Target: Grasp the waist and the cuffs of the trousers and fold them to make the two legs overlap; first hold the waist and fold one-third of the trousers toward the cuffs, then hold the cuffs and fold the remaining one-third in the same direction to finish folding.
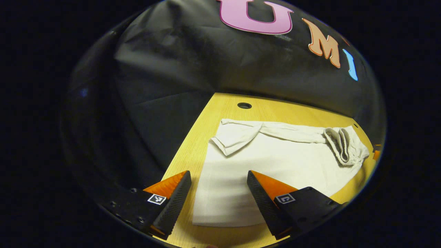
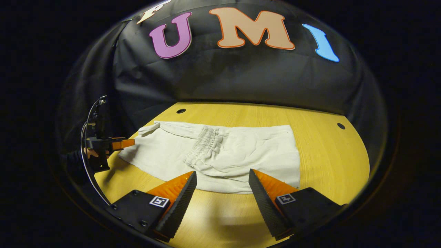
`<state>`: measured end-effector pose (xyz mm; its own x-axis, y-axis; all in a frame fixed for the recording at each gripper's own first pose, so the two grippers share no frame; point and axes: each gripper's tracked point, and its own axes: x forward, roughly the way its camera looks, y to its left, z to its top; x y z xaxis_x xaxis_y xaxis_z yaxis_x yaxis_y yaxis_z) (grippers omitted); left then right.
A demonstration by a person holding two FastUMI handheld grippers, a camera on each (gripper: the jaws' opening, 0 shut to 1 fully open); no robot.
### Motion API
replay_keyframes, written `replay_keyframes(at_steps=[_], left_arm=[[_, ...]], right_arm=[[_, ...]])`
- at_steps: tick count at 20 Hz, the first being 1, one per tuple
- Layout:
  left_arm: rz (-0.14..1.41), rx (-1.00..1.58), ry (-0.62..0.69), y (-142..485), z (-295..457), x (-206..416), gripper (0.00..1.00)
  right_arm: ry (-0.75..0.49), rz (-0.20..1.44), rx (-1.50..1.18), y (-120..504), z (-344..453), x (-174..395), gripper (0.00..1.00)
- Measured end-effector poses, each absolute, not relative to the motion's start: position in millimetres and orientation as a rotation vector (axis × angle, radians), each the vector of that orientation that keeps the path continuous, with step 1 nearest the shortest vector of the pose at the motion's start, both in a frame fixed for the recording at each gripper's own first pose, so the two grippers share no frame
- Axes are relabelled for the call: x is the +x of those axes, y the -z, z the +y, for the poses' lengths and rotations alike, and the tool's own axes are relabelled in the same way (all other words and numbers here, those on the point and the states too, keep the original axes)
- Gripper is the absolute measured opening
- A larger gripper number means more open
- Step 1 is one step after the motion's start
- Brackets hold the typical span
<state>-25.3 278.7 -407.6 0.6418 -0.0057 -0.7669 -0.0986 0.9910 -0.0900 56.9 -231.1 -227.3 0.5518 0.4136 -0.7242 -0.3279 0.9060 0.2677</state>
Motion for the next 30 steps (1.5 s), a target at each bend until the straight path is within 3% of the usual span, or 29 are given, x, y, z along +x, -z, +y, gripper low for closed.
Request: replay_keyframes(at_steps=[1,2,5,9,11,15,16,18,22,30], left_arm=[[0.893,-0.127,-0.041,410.5,276.1,-27.0,0.99],[0.918,-0.134,-0.027,414.7,272.0,-28.6,0.98],[0.934,-0.108,-0.028,420.9,269.2,-26.6,1.00],[0.943,-0.113,-0.019,416.4,263.7,-28.3,0.95],[0.947,-0.127,-0.009,417.9,255.8,-27.5,0.79],[0.909,-0.203,0.009,416.1,235.4,-21.0,0.32],[0.890,-0.227,-0.013,414.2,235.4,-18.5,0.00],[0.878,-0.266,-0.052,412.3,237.1,-16.3,0.00],[0.924,-0.318,-0.127,403.3,234.8,-14.8,0.00],[0.796,-0.309,-0.085,332.0,203.4,24.7,0.00]], right_arm=[[-0.436,0.880,0.095,226.4,-234.7,56.2,0.93],[-0.433,0.877,0.083,225.9,-237.9,56.4,0.97],[-0.428,0.874,0.081,223.6,-241.1,57.3,0.97],[-0.433,0.886,0.082,226.8,-240.2,56.4,0.96],[-0.434,0.880,0.078,227.5,-240.2,58.4,0.97],[-0.437,0.876,0.094,226.6,-240.7,59.6,0.97],[-0.437,0.876,0.095,226.3,-241.3,59.8,0.97],[-0.436,0.875,0.102,224.2,-243.5,60.3,0.93],[-0.438,0.844,0.097,212.5,-256.1,65.6,0.97],[-0.418,0.828,0.147,205.3,-297.2,73.6,0.97]])
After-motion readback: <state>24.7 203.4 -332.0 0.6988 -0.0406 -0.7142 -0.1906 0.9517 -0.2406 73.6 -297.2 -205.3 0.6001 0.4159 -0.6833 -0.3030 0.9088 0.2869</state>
